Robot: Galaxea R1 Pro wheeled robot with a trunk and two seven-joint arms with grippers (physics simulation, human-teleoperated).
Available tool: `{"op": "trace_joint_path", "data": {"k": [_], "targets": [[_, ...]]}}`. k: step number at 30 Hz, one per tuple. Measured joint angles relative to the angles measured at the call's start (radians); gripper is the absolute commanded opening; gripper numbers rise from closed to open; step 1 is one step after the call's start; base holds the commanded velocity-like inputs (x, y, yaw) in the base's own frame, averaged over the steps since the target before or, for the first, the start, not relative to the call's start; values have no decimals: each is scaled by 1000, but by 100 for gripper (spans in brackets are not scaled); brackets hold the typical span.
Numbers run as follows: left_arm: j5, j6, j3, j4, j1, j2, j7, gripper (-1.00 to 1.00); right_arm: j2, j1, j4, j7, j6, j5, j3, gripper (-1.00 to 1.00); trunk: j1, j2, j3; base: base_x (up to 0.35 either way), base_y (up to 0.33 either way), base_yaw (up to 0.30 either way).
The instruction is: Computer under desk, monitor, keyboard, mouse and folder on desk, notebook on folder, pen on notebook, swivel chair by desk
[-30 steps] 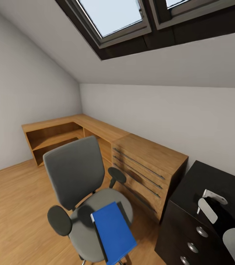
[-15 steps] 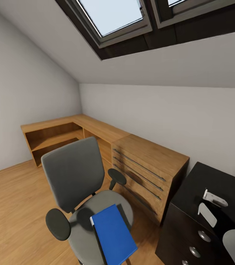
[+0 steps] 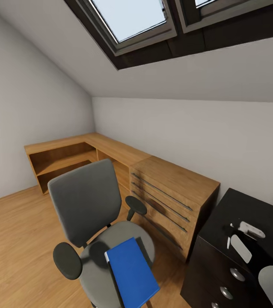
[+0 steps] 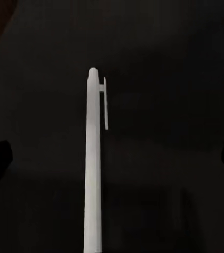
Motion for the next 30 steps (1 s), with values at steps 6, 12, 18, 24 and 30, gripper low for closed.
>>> {"op": "trace_joint_path", "data": {"k": [6, 12, 18, 24, 30], "targets": [[0, 1, -1, 0, 0, 0, 0, 100, 0, 1, -111, -5, 5, 1, 2, 100, 0, 0, 0, 0, 0, 0], [-1, 1, -1, 0, 0, 0, 0, 100, 9, 106, -518, -129, 169, -7, 6, 100, 0, 0, 0, 0, 0, 0], [-1, 1, -1, 0, 0, 0, 0, 100, 129, 183, -697, -181, 268, -9, 7, 100, 0, 0, 0, 0, 0, 0], [-1, 1, -1, 0, 0, 0, 0, 100, 215, 256, -867, -286, 312, -7, 9, 100, 0, 0, 0, 0, 0, 0], [0, 1, -1, 0, 0, 1, 0, 100, 256, 288, -945, -314, 317, -7, 21, 100, 0, 0, 0, 0, 0, 0]]}}
